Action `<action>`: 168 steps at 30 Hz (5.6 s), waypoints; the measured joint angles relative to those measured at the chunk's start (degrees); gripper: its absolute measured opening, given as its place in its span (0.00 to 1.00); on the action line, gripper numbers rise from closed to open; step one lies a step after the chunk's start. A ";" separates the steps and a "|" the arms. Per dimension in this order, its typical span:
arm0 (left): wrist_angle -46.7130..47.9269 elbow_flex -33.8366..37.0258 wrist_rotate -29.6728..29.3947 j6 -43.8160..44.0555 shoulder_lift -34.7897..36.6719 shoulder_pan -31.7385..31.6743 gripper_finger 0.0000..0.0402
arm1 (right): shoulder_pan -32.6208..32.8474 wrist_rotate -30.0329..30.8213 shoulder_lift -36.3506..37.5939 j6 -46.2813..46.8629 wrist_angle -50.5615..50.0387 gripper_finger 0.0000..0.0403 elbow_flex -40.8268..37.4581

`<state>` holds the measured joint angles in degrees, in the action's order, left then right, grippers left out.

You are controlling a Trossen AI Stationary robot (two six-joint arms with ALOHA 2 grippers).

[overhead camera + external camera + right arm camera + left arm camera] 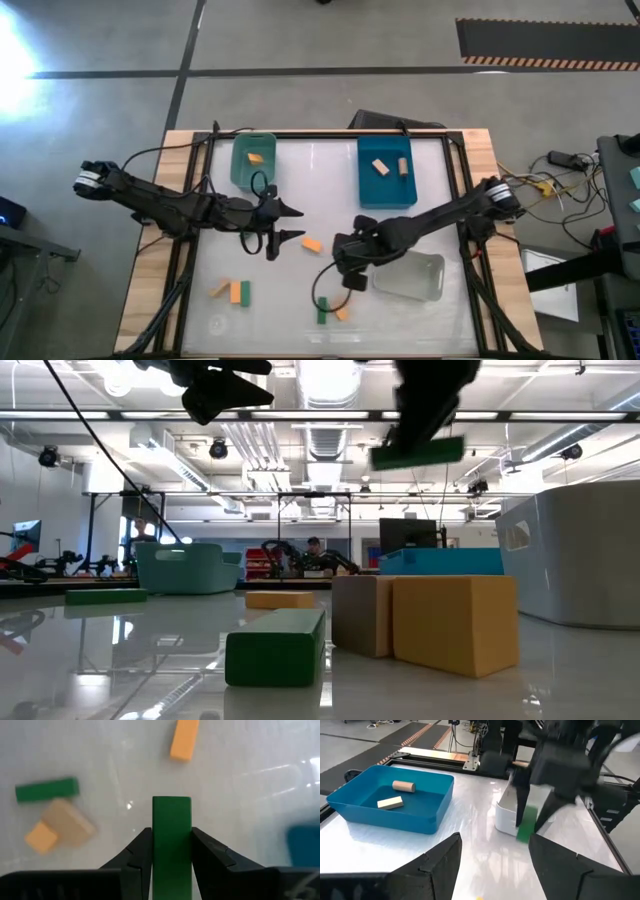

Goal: Sort & place blocks by color
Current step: Put the green wooden block into the gray bin, then put the yellow wooden block into the light blue bin

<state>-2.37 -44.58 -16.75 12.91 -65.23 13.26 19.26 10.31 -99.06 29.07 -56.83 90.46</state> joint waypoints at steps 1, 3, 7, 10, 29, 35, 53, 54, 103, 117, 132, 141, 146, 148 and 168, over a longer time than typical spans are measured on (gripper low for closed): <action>0.02 0.00 -0.01 0.00 0.00 0.00 0.54 | 0.60 0.02 0.96 -0.39 -1.37 0.24 -0.16; 0.02 0.00 -0.01 0.00 0.00 0.00 0.54 | 2.09 0.02 2.61 -1.55 -3.82 0.24 -0.97; 0.01 -0.02 -0.01 -0.01 0.00 0.02 0.54 | 4.84 -1.78 5.63 -1.27 -4.50 0.24 -4.31; 0.00 -0.02 -0.01 0.00 0.00 0.02 0.54 | 6.19 -2.91 8.09 1.18 -4.25 0.24 -7.61; -0.11 -0.02 0.01 -0.03 0.00 0.02 0.54 | 13.25 -3.27 23.64 19.73 10.60 0.25 -37.97; -0.09 -0.02 -0.01 -0.04 0.00 0.02 0.54 | 13.27 -3.27 24.95 20.21 18.55 0.25 -45.30; -0.15 -0.02 -0.01 -0.24 -0.05 0.00 0.54 | 13.25 -3.28 24.35 21.44 22.90 0.27 -49.62; -0.15 -0.02 -0.01 -0.22 -0.09 0.00 0.54 | 13.25 -3.28 24.36 21.46 22.90 0.28 -49.62; 3.26 -2.80 9.16 -8.68 -20.28 -0.71 0.48 | 12.95 9.29 38.84 -3.93 22.90 0.18 -33.41; 2.89 -2.80 14.95 -9.22 -27.27 -5.43 0.54 | 12.95 9.22 40.06 -3.55 19.55 0.36 -31.59; -0.72 -2.73 16.62 -12.92 -31.67 -7.27 0.63 | 12.95 9.25 39.95 -2.38 19.58 0.46 -31.70; -2.06 -2.67 17.74 -13.33 -35.40 -7.69 0.60 | 12.95 9.25 39.93 -1.91 19.58 0.46 -31.76; -2.38 -2.67 17.76 -13.33 -35.86 -7.69 0.54 | 12.95 9.27 39.93 -1.63 19.60 0.46 -31.76; -2.46 -2.67 17.76 -13.33 -35.87 -7.69 0.51 | 12.95 9.27 39.93 -1.41 19.60 0.46 -31.76; 3.99 -2.64 15.15 -11.87 -29.51 -7.80 0.29 | 12.95 9.31 39.93 -1.17 19.60 0.46 -32.37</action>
<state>1.61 -47.22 -1.60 1.04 -94.74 5.46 32.21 19.62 -59.13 27.90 -37.24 58.09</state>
